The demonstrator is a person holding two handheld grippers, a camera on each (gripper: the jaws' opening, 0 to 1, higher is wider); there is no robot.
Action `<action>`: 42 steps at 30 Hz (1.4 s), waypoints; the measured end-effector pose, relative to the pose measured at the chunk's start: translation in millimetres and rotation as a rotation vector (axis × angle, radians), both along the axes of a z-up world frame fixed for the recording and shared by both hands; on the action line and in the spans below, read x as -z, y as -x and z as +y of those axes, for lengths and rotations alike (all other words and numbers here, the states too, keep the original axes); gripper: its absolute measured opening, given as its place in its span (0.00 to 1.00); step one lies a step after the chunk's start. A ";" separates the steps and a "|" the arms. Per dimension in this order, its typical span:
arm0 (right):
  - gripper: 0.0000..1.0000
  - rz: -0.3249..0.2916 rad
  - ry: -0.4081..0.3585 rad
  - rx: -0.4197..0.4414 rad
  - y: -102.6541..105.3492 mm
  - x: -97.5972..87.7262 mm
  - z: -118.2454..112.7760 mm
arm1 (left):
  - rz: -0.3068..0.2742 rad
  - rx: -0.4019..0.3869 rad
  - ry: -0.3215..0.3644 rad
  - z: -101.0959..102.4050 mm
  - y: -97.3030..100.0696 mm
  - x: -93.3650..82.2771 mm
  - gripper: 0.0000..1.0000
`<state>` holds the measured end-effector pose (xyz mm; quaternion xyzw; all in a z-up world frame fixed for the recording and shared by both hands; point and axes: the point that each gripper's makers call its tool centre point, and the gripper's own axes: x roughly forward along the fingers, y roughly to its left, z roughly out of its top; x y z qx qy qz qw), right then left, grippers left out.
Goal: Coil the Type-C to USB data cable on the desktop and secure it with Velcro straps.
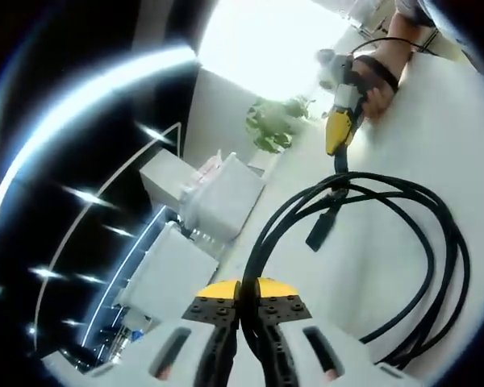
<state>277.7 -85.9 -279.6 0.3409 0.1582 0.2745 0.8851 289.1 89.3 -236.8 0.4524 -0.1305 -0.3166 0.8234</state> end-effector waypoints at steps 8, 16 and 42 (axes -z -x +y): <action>0.21 -0.068 0.058 -0.154 15.1 -4.0 21.6 | 0.000 -0.007 0.010 2.9 -1.5 -2.5 0.07; 0.22 -0.390 0.405 -0.198 1.0 -12.3 -4.4 | -0.012 -0.009 0.024 4.2 -1.1 -8.6 0.07; 0.26 -0.613 0.551 -0.508 11.8 -0.8 67.2 | 0.009 0.121 0.111 -4.7 24.2 -36.5 0.07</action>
